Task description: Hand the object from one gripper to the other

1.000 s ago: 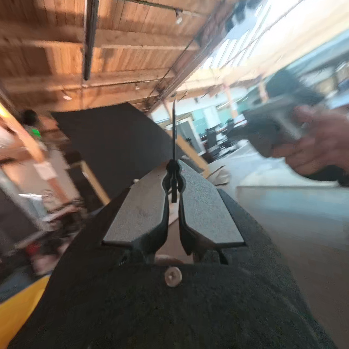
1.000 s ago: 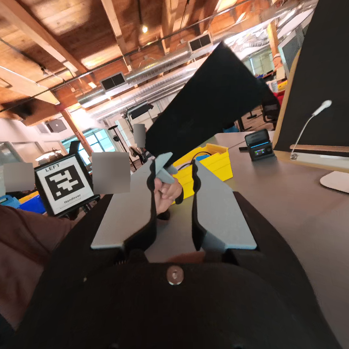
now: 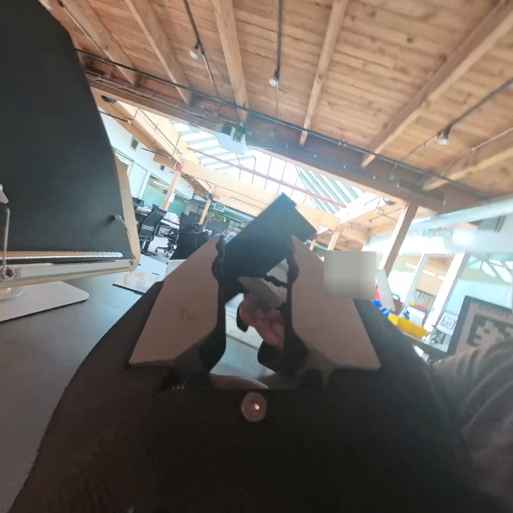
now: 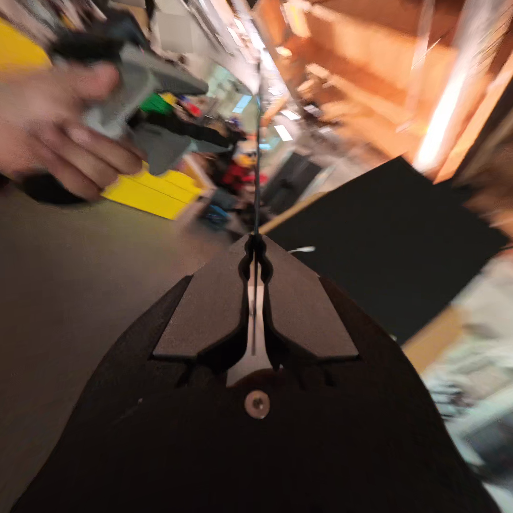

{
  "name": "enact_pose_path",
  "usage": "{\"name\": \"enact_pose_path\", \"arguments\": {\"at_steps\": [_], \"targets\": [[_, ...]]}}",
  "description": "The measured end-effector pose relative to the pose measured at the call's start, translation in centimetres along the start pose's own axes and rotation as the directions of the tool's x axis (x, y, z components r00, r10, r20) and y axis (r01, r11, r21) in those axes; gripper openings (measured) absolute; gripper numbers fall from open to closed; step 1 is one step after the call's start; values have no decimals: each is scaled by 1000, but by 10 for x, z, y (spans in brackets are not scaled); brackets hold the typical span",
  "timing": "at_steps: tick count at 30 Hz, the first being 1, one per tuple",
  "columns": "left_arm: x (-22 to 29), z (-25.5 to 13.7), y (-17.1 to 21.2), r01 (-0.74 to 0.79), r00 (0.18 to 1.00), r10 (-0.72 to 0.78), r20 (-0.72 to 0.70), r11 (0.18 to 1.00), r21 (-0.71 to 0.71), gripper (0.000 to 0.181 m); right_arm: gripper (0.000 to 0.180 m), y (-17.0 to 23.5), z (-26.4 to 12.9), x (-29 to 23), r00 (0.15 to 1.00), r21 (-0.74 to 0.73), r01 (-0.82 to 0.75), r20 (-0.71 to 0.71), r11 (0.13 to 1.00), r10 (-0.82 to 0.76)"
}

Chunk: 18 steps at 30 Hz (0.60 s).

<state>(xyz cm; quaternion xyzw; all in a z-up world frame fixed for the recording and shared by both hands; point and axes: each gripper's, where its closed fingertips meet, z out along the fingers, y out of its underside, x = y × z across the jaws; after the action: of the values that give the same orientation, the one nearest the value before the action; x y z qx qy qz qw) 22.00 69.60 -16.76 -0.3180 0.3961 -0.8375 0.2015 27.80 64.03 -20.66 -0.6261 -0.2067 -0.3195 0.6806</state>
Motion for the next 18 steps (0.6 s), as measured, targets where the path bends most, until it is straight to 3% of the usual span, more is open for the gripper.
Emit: {"name": "enact_pose_path", "arguments": {"at_steps": [3,5,10,14,16,18], "targets": [[-12,-2,5,21,998,-18,53,998,-59,60,0,1,-6,19,887,-69,397,-227,915,-402],[-21,-1,16,-23,992,38,117,992,-124,71,0,20,-1,23,823,-224,484,-211,846,-527],[-29,12,53,-69,972,128,197,958,-280,83,0,34,5,31,692,-412,566,-232,714,-683],[-24,20,72,-35,982,93,167,946,-324,82,0,29,15,16,581,-420,675,-204,607,-788],[-28,17,73,-3,981,65,183,947,-322,77,0,33,17,16,560,-437,685,-195,583,-805],[-34,14,69,-19,975,85,206,952,-304,58,0,39,20,10,582,-430,681,-174,593,-795]]}}
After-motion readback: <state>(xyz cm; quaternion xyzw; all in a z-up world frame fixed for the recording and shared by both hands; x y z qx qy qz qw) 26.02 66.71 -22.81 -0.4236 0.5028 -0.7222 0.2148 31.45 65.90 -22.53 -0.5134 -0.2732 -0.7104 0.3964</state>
